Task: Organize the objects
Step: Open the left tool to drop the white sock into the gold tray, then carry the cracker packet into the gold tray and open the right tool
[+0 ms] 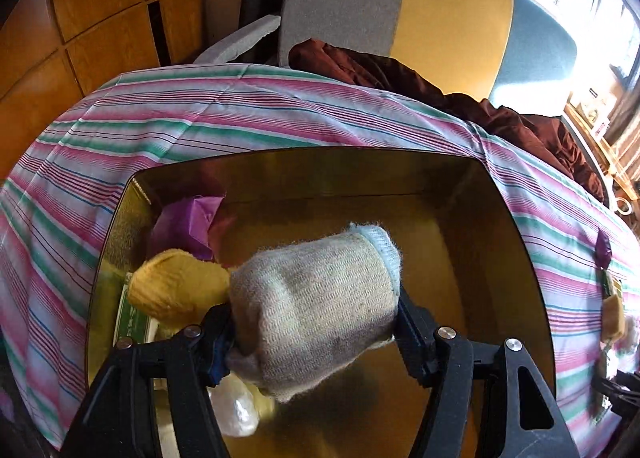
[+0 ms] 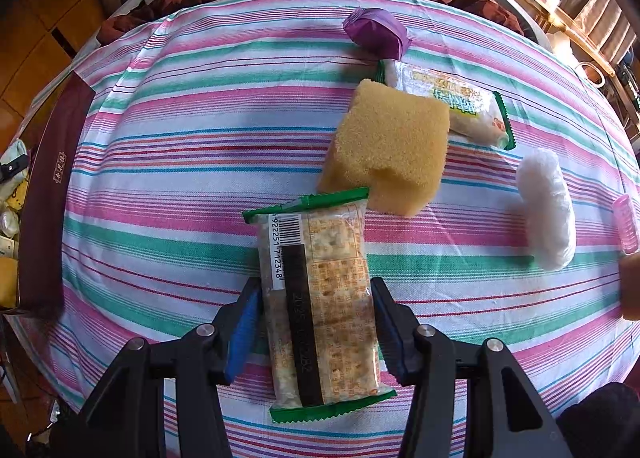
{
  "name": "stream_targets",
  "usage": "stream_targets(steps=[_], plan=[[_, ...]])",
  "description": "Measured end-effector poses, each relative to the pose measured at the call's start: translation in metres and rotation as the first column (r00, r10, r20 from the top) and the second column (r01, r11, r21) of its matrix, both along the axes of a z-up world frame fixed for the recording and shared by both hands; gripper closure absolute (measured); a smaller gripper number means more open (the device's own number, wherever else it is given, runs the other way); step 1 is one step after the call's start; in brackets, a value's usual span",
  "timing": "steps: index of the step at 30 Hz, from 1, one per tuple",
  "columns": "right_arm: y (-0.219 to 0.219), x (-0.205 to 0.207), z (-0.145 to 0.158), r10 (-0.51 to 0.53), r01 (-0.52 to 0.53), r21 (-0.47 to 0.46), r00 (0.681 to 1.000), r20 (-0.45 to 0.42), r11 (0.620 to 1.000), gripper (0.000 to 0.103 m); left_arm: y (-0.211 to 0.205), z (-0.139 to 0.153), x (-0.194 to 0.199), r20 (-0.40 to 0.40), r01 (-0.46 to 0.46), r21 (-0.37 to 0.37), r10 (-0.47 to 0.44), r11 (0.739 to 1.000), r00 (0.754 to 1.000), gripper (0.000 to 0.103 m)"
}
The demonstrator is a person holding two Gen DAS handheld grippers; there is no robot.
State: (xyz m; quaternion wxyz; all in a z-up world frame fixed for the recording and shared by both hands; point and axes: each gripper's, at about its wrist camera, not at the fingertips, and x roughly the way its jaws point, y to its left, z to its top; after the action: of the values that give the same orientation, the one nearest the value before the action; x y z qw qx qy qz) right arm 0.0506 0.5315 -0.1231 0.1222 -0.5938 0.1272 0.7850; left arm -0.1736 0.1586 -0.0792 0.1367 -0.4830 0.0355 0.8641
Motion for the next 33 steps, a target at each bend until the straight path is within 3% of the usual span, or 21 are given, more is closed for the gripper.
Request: stream_targets(steps=[6,13,20,23,33], plan=[[0.000,0.001,0.001,0.000,0.000,0.000,1.000,-0.001,1.000,0.049,0.004,-0.006,-0.025,0.009,-0.034,-0.023,0.034,0.999,0.999,0.034],[0.000,-0.002,-0.002,0.002,-0.002,0.004,1.000,0.000,1.000,0.049,-0.005,0.009,-0.018,-0.035,-0.054,0.001,0.054,0.999,0.998,0.030],[-0.003,-0.003,-0.002,0.005,-0.005,0.012,1.000,0.001,1.000,0.049,-0.020,0.033,0.023,-0.135,-0.036,0.013,0.037,0.999,0.990,0.028],[-0.003,0.000,-0.002,0.008,-0.008,0.017,1.000,0.001,1.000,0.050,-0.027,0.043,0.045,-0.179,-0.037,0.027,0.041,0.999,0.983,0.022],[-0.030,-0.002,0.002,0.051,-0.051,0.044,0.999,-0.002,0.998,0.059,-0.040,0.055,0.103,-0.241,-0.008,0.041,0.018,0.999,0.970,0.022]])
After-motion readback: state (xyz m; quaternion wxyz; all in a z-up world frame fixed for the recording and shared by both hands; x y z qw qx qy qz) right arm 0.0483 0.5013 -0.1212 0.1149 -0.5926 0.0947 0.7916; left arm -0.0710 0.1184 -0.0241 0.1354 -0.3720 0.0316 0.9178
